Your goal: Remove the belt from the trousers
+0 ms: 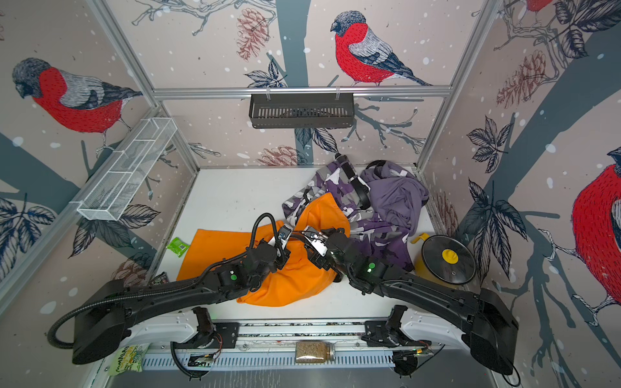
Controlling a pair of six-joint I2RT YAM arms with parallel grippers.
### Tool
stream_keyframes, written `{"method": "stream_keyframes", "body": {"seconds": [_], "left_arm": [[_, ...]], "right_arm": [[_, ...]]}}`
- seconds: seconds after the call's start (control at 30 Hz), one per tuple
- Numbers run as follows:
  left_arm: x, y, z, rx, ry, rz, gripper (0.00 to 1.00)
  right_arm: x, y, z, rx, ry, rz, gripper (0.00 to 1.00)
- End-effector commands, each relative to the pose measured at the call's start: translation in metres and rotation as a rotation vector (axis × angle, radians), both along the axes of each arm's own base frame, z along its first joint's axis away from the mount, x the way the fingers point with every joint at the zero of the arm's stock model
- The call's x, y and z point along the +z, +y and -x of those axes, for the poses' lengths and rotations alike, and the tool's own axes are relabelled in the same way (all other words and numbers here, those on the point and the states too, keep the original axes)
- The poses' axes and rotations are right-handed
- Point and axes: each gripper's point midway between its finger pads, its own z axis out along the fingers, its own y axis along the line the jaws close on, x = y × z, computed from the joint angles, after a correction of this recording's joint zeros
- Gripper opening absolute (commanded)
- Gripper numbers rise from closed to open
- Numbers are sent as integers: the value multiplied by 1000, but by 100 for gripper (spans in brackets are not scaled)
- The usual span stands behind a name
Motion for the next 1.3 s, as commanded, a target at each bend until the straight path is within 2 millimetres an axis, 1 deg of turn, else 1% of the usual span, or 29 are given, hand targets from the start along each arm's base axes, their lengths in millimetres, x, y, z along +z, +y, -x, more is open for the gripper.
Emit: {"method": "stream_keyframes", "body": {"seconds": [0.0,0.1,0.23,0.33,0.43,0.53,0.63,0.73,0.8,0.9,0.97,1.03,1.1,1.13,1.17,1.27], "left_arm": [[7,3,-3,34,-13,29,0],[8,4,-3,33,-12,31,0],[7,6,-2,38,-16,33,0],[6,7,-1,38,-13,37,0],[6,7,-1,37,-14,38,0],[4,7,0,35,-11,34,0],[3,6,1,24,-5,35,0],[2,7,2,26,-3,36,0],[0,11,2,39,-3,36,0],[-1,20,3,70,-13,47,0],[-2,28,4,90,-23,58,0],[-5,34,5,103,-30,58,0],[-8,37,6,112,-31,53,0],[-8,37,6,111,-30,54,0],[-8,35,6,105,-31,59,0],[-4,26,8,62,-33,68,0]], "right_arm": [[5,7,-6,3,-27,0,77],[5,16,-7,26,-25,-1,77],[11,19,-13,44,-12,-32,76],[13,19,-17,58,17,-56,72],[11,18,-18,70,45,-62,66],[9,18,-18,72,57,-55,63],[9,21,-18,83,59,-50,60],[9,24,-18,99,73,-53,54],[9,23,-20,106,94,-72,48],[9,16,-24,93,128,-116,38],[11,11,-24,96,146,-149,28],[14,7,-24,97,161,-174,16],[16,4,-23,100,167,-186,8],[16,4,-22,105,167,-186,8],[16,5,-20,123,172,-180,10],[8,12,-14,160,167,-121,26]]}}
